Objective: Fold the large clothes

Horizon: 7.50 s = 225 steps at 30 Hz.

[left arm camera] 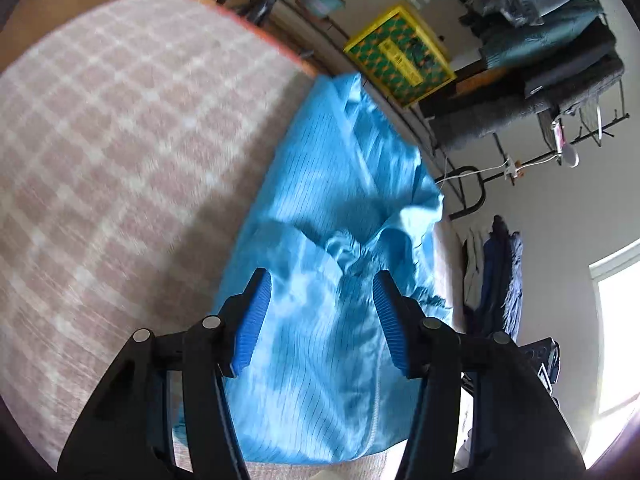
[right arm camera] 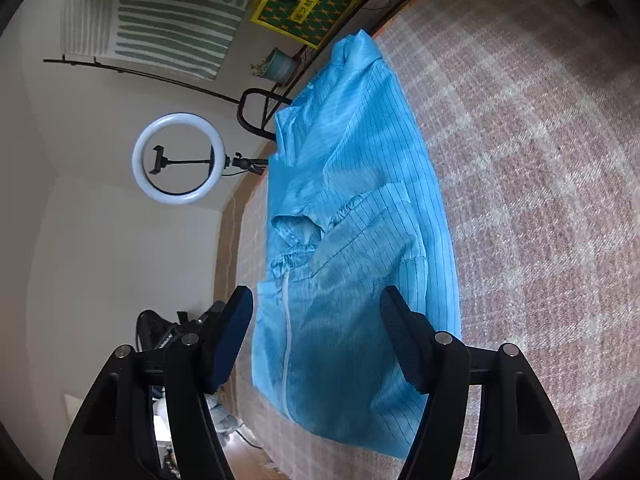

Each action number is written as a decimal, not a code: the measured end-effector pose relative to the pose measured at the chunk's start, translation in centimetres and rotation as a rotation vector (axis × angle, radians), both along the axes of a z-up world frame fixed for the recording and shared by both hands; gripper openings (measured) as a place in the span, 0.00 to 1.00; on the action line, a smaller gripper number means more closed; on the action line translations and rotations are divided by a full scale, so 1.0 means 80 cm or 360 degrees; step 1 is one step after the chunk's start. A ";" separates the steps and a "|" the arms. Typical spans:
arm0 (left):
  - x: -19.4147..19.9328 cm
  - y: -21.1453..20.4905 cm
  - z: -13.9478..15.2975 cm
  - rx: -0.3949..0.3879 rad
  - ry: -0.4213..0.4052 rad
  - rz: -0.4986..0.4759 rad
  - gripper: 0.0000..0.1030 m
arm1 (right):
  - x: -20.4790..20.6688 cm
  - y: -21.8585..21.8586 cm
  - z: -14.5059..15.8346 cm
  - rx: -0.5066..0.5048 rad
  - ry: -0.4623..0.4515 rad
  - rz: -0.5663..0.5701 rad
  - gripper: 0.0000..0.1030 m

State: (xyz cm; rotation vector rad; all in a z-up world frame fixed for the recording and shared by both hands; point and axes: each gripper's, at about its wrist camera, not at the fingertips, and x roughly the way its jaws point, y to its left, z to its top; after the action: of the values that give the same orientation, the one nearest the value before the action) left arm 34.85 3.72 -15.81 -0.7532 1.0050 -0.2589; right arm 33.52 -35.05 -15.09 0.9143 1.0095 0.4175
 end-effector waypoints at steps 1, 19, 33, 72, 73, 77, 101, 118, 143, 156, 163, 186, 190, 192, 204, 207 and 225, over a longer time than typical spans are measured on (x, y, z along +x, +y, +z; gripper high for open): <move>-0.002 0.003 0.006 0.0019 -0.0032 -0.0015 0.52 | -0.003 0.000 0.007 -0.0044 -0.0031 0.0004 0.65; -0.038 -0.068 -0.046 0.0500 -0.0064 -0.0563 0.35 | -0.072 0.073 -0.027 -0.1210 -0.0078 0.0612 0.18; -0.048 -0.025 -0.002 0.0427 -0.0201 -0.0409 0.26 | -0.107 0.050 0.047 -0.1192 -0.0401 0.0495 0.17; 0.058 -0.328 -0.058 0.0466 -0.0077 -0.0984 0.12 | -0.142 0.043 -0.050 -0.0710 -0.0490 0.1049 0.05; 0.057 -0.324 -0.050 0.0464 -0.0077 -0.0976 0.12 | -0.141 0.041 -0.051 -0.0737 -0.0444 0.1046 0.06; 0.029 -0.283 0.010 0.0454 -0.0250 -0.0930 0.12 | -0.152 0.025 -0.016 -0.0823 -0.0500 0.0936 0.06; -0.083 -0.029 0.003 0.0732 -0.0286 -0.0552 0.12 | -0.121 0.067 -0.025 -0.1222 -0.0258 0.0653 0.06; -0.052 0.029 0.377 0.0694 -0.0897 -0.0478 0.26 | -0.156 0.038 0.282 -0.1218 -0.0919 0.0400 0.45; 0.286 -0.059 0.137 0.0575 -0.0410 -0.0493 0.40 | 0.177 -0.026 0.155 -0.1137 -0.0636 0.0288 0.45; 0.385 -0.118 0.012 0.0610 -0.0258 -0.0640 0.40 | 0.320 -0.018 0.028 -0.1221 -0.0334 0.0434 0.45; 0.421 -0.115 -0.018 0.0681 -0.0222 -0.0589 0.40 | 0.371 -0.006 -0.014 -0.1282 -0.0216 0.0582 0.39; 0.490 -0.116 -0.077 0.0452 -0.0040 -0.0593 0.56 | 0.436 -0.005 -0.056 -0.1020 -0.0111 0.0456 0.46; 0.491 -0.124 -0.083 0.0468 -0.0052 -0.0562 0.15 | 0.438 0.009 -0.058 -0.1053 -0.0143 0.0487 0.05; 0.489 -0.125 -0.080 0.0472 -0.0076 -0.0563 0.06 | 0.435 0.016 -0.054 -0.1086 -0.0180 0.0486 0.02; 0.448 -0.122 -0.015 0.0542 -0.0315 -0.0513 0.01 | 0.406 0.022 0.002 -0.1018 -0.0408 0.0432 0.01; 0.451 -0.126 -0.016 0.0569 -0.0301 -0.0512 0.01 | 0.415 0.012 -0.010 -0.1093 -0.0286 0.0385 0.35; 0.469 -0.137 -0.050 0.0650 -0.0249 -0.0507 0.01 | 0.426 0.019 -0.039 -0.1007 -0.0328 0.0431 0.00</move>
State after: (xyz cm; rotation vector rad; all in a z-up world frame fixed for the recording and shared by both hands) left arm 72.38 -7.24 -19.84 -0.1968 0.9852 -0.3672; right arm 67.63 -33.55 -18.18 0.1631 0.9910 0.3746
